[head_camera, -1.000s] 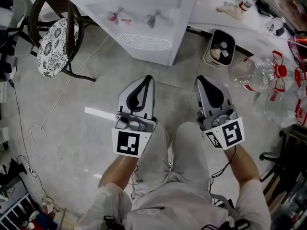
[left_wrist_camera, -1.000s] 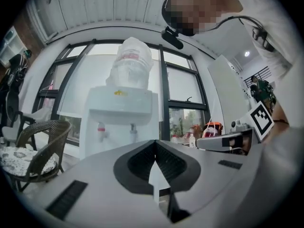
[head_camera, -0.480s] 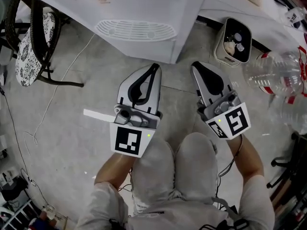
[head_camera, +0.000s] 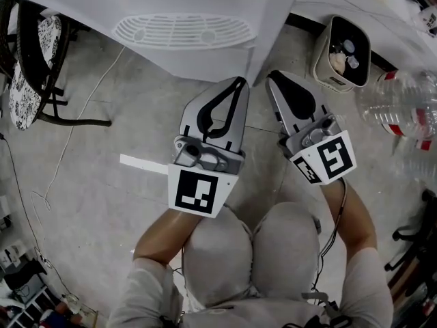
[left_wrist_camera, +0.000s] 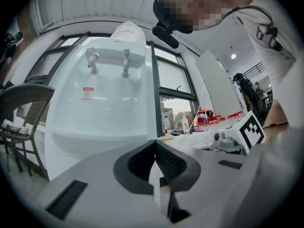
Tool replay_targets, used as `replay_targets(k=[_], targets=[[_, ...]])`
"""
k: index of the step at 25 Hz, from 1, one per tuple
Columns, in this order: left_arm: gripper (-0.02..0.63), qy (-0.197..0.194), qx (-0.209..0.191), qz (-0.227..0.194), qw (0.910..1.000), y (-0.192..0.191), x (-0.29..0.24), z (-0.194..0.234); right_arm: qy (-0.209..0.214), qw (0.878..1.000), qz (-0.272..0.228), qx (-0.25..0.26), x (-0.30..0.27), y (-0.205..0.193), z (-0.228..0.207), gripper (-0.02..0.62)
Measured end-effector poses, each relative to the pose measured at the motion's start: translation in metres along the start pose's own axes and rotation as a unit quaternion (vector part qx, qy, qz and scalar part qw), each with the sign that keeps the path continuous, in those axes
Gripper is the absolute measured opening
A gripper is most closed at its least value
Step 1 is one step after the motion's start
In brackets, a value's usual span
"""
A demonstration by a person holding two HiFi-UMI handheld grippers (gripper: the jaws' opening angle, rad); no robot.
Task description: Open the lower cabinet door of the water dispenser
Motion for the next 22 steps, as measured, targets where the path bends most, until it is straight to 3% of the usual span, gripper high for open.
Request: replay_targets(k=[9, 12, 22], targets=[[0.003, 0.005, 0.010, 0.027, 0.9996, -0.058, -0.016, 0.002, -0.012, 1.000, -0.009, 0.009, -0.005, -0.030, -0.017, 0.031], [0.003, 0.005, 0.017, 0.021, 0.9996, -0.062, -0.021, 0.001, -0.013, 1.000, -0.009, 0.003, -0.009, -0.037, -0.025, 0.104], [0.003, -0.010, 0.008, 0.013, 0.9998, -0.060, -0.014, -0.003, 0.010, 1.000, 0.007, 0.014, -0.025, -0.062, -0.043, 0.219]])
Point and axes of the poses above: the fingertips, and each gripper's own axes: x backward along the fingers, z to its left, y out of its top, the point moved 2 cm from there along x, backward along the fingers, and after that the axes turned 14 degrees about -z, right-handed, at the moved point
